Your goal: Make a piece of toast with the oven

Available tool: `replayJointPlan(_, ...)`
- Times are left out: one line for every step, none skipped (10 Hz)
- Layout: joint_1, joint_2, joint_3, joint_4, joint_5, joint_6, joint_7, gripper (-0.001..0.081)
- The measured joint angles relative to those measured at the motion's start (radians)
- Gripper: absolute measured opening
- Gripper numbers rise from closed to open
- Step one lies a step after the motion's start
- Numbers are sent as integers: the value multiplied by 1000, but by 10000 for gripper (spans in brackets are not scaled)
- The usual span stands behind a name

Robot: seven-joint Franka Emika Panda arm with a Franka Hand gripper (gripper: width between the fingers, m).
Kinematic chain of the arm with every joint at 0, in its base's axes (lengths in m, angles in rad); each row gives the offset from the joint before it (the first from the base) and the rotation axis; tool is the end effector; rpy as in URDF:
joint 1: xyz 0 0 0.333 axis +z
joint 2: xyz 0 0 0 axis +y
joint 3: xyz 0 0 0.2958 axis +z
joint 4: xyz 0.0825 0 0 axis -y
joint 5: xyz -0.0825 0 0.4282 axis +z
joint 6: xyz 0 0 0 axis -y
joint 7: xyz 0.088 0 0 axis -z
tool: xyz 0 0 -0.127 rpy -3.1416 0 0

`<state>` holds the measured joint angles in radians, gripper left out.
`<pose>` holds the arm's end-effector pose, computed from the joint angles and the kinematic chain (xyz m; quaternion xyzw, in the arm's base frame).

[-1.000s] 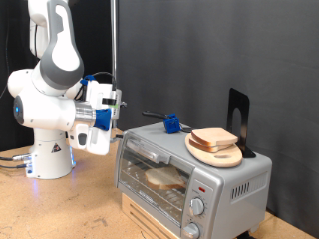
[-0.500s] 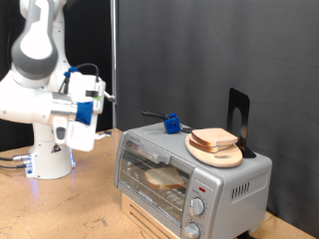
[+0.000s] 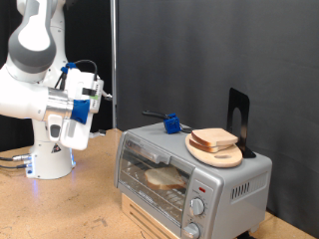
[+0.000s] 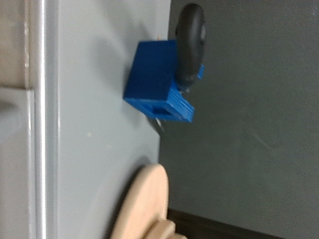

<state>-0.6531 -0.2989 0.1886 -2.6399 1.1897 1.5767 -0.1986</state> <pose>0.3975 -0.0734 0.2971 -0.7441 0.3266 0.1241 0.5694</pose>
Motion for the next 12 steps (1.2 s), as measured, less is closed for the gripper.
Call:
replayJointPlan(2, 28, 21, 42, -8, 6, 39, 682)
replayJointPlan(3, 67, 33, 84, -9, 7, 61, 682)
replayJointPlan(3, 113, 39, 127, -14, 4, 65, 682)
replayJointPlan(3, 163, 39, 172, -38, 3, 59, 682)
replayJointPlan(2, 214, 39, 215, -82, 8, 42, 682)
replayJointPlan(1, 262, 38, 250, -127, 26, 30, 682)
replayJointPlan(2, 303, 40, 269, -135, 88, 27, 682)
replayJointPlan(3, 330, 46, 280, -135, 129, 23, 682)
replayJointPlan(1, 329, 46, 280, -135, 113, 23, 682)
replayJointPlan(-2, 331, 43, 282, -130, 94, 31, 682)
replayJointPlan(-8, 341, 35, 300, -120, 72, 56, 682)
replayJointPlan(-14, 370, 26, 335, -105, 59, 84, 682)
